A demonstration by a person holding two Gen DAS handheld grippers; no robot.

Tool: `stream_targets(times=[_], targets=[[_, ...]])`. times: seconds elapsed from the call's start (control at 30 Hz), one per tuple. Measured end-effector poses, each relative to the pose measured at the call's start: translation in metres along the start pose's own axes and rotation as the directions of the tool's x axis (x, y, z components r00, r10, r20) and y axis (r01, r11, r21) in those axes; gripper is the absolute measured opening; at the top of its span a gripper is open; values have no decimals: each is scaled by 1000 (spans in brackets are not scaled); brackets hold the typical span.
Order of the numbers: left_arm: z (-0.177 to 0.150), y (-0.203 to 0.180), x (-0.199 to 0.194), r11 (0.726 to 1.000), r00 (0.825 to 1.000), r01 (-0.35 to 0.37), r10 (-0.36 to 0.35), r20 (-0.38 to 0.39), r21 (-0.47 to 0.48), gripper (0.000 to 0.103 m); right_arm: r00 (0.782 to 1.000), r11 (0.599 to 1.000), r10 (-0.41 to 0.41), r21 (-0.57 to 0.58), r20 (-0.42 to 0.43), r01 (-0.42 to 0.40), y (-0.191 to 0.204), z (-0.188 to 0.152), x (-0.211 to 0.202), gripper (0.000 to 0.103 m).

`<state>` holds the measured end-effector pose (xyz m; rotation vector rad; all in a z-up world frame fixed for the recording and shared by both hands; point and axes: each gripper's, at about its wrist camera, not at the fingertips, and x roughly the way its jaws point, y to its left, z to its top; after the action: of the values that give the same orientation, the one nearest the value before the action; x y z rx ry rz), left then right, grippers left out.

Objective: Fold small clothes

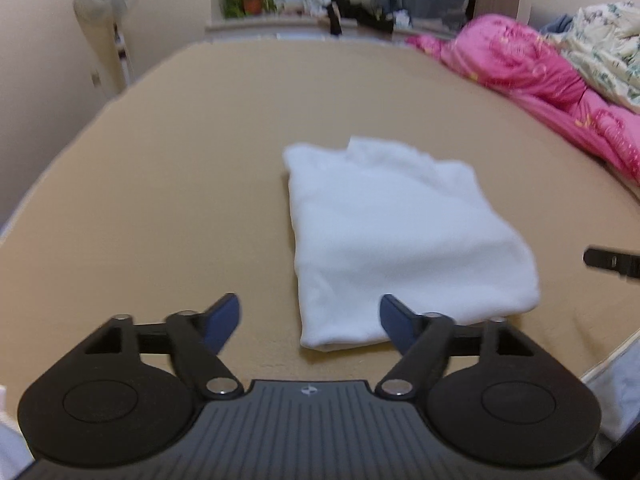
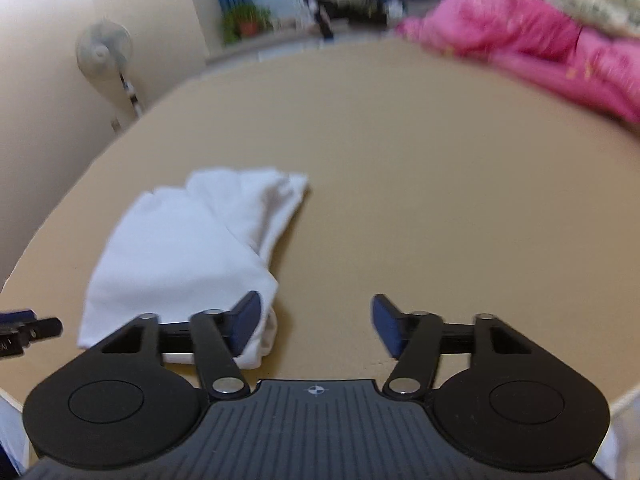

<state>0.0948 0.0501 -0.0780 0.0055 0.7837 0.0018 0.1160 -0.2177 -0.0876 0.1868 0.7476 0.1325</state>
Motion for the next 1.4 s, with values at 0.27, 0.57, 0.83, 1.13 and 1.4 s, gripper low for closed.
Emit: stream_targets(times=[0.27, 0.57, 0.83, 1.13, 1.4], targets=[[11, -8, -88, 999, 993, -41, 37, 111, 27, 97, 980, 997, -10, -72, 198, 25, 19, -23, -75, 94], [0, -9, -130, 995, 973, -86, 72, 218, 54, 103, 972, 997, -27, -62, 232, 43, 22, -35, -113, 99], [-28, -9, -75, 996, 993, -88, 90, 81, -25, 102, 981, 996, -45, -69, 188, 59, 35, -36, -88, 100], [-21, -24, -46, 994, 991, -105, 104, 86, 14, 102, 986, 994, -4, -108, 168, 22, 47, -28, -62, 100], [-19, -26, -32, 996, 995, -76, 78, 60, -38, 102, 991, 992, -27, -120, 130, 43, 40, -30, -44, 100]])
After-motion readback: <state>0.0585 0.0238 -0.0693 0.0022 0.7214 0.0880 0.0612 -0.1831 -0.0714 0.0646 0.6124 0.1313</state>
